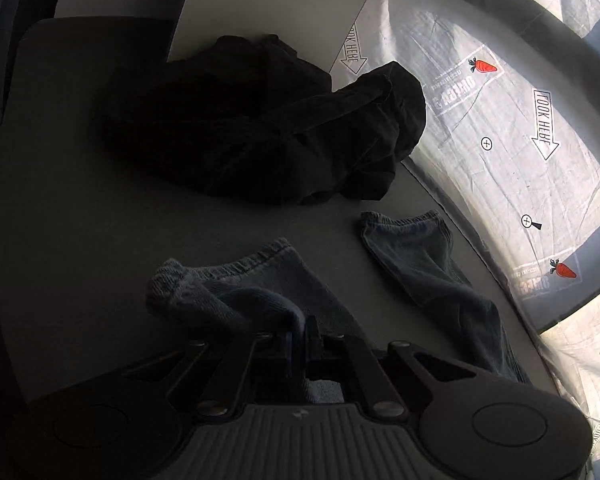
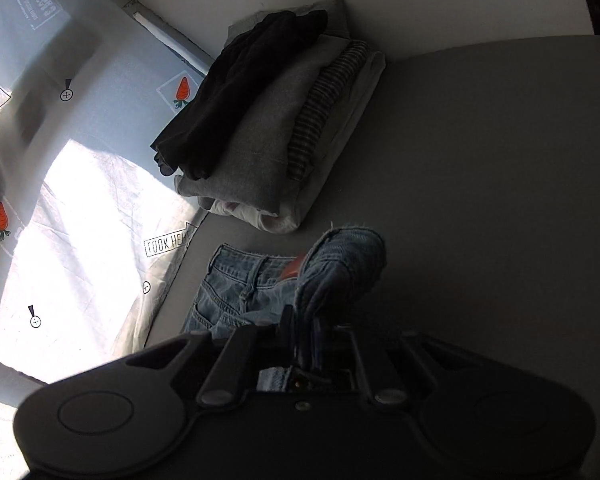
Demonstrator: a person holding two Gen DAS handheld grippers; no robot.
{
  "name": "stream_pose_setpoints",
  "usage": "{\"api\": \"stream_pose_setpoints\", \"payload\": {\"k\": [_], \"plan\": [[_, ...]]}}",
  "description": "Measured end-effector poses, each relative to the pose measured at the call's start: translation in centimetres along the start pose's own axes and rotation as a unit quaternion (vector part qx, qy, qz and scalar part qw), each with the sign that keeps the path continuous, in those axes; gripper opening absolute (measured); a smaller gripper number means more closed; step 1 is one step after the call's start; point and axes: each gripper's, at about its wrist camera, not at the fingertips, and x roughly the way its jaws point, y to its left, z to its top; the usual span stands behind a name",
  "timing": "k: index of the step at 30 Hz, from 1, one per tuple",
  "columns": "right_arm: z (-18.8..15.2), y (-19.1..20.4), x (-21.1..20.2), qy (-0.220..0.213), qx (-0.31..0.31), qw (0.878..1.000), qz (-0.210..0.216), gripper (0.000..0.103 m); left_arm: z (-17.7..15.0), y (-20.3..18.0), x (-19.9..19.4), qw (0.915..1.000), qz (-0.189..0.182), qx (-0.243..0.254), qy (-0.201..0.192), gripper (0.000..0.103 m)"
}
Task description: Fold clothes
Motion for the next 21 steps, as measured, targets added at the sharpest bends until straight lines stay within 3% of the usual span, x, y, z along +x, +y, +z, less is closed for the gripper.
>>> {"api": "stream_pose_setpoints", "payload": {"k": [5,8,10,13,15,16,18,21], "plan": [[-1.6,-2.4,1.0,0.015,-0.025,0.999,-0.046,0.012,-2.5,2.6,1.5,0.9976,0.038,0.046,0.036,0.01],[-1.5,-2.4,1.5,0.029,-0.032,0.997,-0.07,0.021,-2.8,2.7,1.9,0.9964,0.049,0.055,0.043,0.013],[-1.5,-2.6,1.6,0.034,-0.033,0.996,-0.075,0.036,-2.9,2.4,1.7,0.9961,0.049,0.059,0.044,0.014],[-2.1,-2.8,1.5,0.043,-0.029,0.996,-0.072,0.046,-2.7,2.3,1.2,0.9956,0.051,0.063,0.046,0.025],[-2.9,-2.6,1.3,0.053,-0.029,0.996,-0.068,0.048,-2.5,2.1,0.8,0.9944,0.057,0.078,0.042,0.034],[-3.5,-2.2,1.0,0.055,-0.043,0.995,-0.072,0.049,-2.4,1.8,0.7,0.9931,0.063,0.092,0.036,0.036],[-4.7,-1.2,0.6,0.058,-0.088,0.991,-0.085,0.055,-2.2,1.4,0.2,0.9888,0.076,0.126,0.026,0.053],[-7.1,0.9,-0.4,0.051,-0.181,0.975,-0.116,0.069,-1.4,1.2,-0.5,0.9851,0.083,0.15,0.006,0.061]]}}
